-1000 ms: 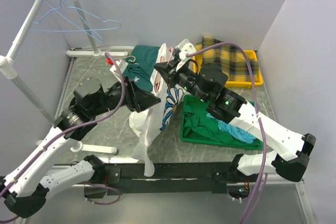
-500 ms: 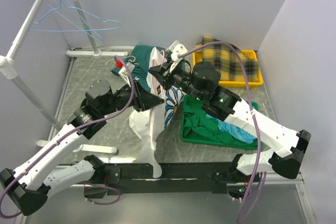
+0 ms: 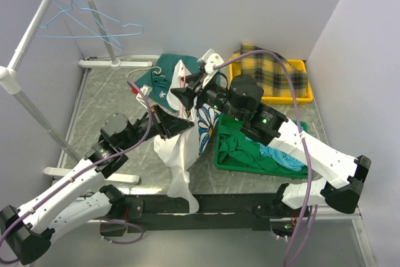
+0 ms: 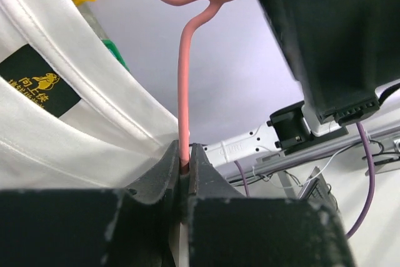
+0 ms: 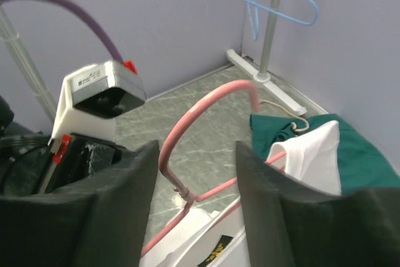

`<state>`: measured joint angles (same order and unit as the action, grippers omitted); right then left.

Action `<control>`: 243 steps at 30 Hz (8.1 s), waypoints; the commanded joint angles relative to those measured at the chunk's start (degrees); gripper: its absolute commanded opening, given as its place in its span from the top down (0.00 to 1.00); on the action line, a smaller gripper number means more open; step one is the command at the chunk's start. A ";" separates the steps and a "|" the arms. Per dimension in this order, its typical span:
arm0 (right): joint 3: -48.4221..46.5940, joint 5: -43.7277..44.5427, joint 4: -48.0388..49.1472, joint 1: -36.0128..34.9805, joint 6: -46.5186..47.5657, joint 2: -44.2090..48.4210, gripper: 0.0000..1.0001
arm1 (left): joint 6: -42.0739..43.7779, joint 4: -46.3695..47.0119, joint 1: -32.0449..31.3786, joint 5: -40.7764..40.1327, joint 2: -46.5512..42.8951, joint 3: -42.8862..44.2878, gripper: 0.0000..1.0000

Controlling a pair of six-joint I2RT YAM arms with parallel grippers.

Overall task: Place the t-shirt on the hanger
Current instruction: Place the hanger at the clothesline, then reset both arms

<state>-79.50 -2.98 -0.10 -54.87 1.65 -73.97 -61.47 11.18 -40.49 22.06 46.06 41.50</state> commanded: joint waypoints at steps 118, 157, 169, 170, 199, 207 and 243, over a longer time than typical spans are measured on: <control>8.14 -17.85 6.78 2.75 -40.76 -24.20 0.22 | -8.93 -9.51 38.03 -39.56 11.24 30.31 0.99; 27.12 12.74 -6.58 15.67 -34.17 15.95 0.15 | 7.76 -10.47 34.79 -15.83 3.06 30.91 0.01; 26.33 9.05 -7.02 15.94 -33.73 16.59 0.14 | 14.98 -17.68 25.90 -21.89 5.44 39.82 0.04; 26.42 8.44 -6.76 16.02 -33.73 16.23 0.14 | 14.80 -17.60 25.90 -21.89 5.09 39.02 0.04; 24.22 -0.27 -1.75 10.49 -35.14 1.65 0.16 | 13.92 -32.01 33.81 -47.65 3.86 27.06 0.45; 24.22 0.35 -1.75 10.14 -34.70 1.64 0.16 | 18.32 -34.98 33.81 -46.32 -0.44 31.89 0.18; 25.54 12.30 -6.23 10.22 -34.52 13.68 0.16 | 25.97 -30.87 33.11 -3.36 3.24 40.15 0.05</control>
<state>-53.69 5.98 -6.96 -44.40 -32.27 -63.22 -35.14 -24.16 -6.94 11.40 47.99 79.09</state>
